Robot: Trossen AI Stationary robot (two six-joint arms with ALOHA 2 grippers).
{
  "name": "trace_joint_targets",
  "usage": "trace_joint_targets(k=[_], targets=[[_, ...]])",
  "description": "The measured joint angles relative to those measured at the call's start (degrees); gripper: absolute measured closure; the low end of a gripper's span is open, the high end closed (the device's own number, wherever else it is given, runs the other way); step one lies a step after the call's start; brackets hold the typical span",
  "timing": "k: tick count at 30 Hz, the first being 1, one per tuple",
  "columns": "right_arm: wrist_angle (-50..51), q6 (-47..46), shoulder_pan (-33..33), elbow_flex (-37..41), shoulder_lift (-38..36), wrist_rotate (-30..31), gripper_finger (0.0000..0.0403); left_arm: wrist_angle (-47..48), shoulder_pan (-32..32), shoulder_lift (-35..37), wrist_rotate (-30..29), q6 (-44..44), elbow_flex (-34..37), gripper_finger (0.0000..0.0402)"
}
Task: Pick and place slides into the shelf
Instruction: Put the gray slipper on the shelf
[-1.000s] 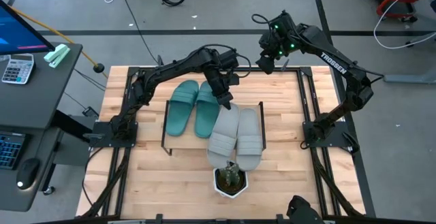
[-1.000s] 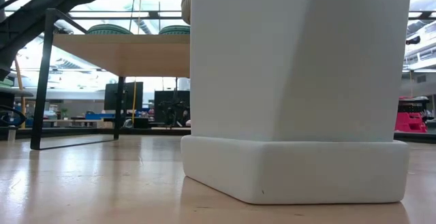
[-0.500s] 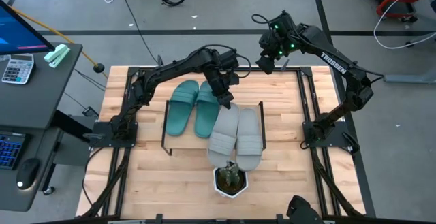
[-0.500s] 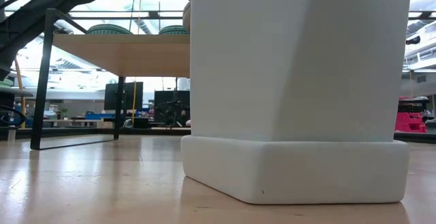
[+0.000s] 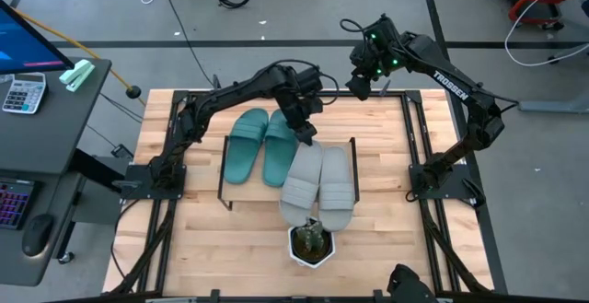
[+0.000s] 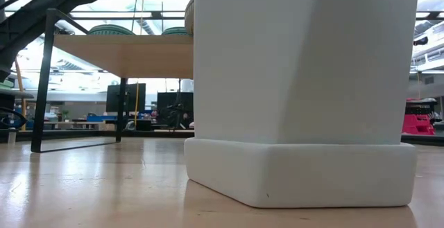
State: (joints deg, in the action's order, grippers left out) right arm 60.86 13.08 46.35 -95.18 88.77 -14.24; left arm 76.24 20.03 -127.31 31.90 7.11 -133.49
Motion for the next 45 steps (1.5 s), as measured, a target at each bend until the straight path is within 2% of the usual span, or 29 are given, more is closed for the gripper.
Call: trace_joint_targets(k=[6, 11, 19, 23, 26, 30, 35, 41, 43, 45], targets=[[0.02, 0.02, 0.00, 0.00, 0.00, 0.02, 0.0161, -2.23, 0.03, 0.00, 0.00, 1.65, 0.00, 0.0184], [0.01, 0.02, 0.00, 0.00, 0.00, 0.02, 0.0161, -3.97, 0.50, 0.28, -0.02, 2.78, -0.06, 0.0180], [0.02, 0.00, 0.02, 0.00, 0.00, 0.02, 0.0161, -2.93, 1.03, 2.59, -0.55, -0.47, -0.07, 0.0204], [0.02, 0.01, 0.01, 0.00, 0.00, -0.19, 0.0161, -2.70, 0.78, 3.94, -3.96, -3.96, -0.09, 0.0221], [0.27, -0.01, 0.02, 0.00, 0.00, -5.22, 0.0167, -2.35, 0.62, 4.80, -7.59, -6.12, -0.07, 0.0240], [1.68, -0.99, -0.87, -0.01, 0.00, -16.08, 0.0204, -1.61, 1.00, 5.90, -13.59, -6.79, -0.09, 0.0269], [3.72, -0.75, -4.03, 0.00, 0.00, -23.85, 0.0279, -0.84, 2.23, 7.66, -15.79, -8.55, -0.07, 0.0300], [3.67, -1.03, -9.64, 0.00, 0.00, -27.01, 0.0382, -0.41, 3.88, 10.66, -15.88, -11.32, -0.07, 0.0330], [3.63, -1.01, -11.62, 0.00, 0.00, -27.81, 0.0395, -0.60, 4.39, 11.84, -16.24, -12.39, -0.07, 0.0339], [3.56, -1.05, -13.71, 0.00, 0.00, -27.85, 0.0390, -0.65, 5.03, 12.87, -17.15, -13.62, -0.07, 0.0348]])
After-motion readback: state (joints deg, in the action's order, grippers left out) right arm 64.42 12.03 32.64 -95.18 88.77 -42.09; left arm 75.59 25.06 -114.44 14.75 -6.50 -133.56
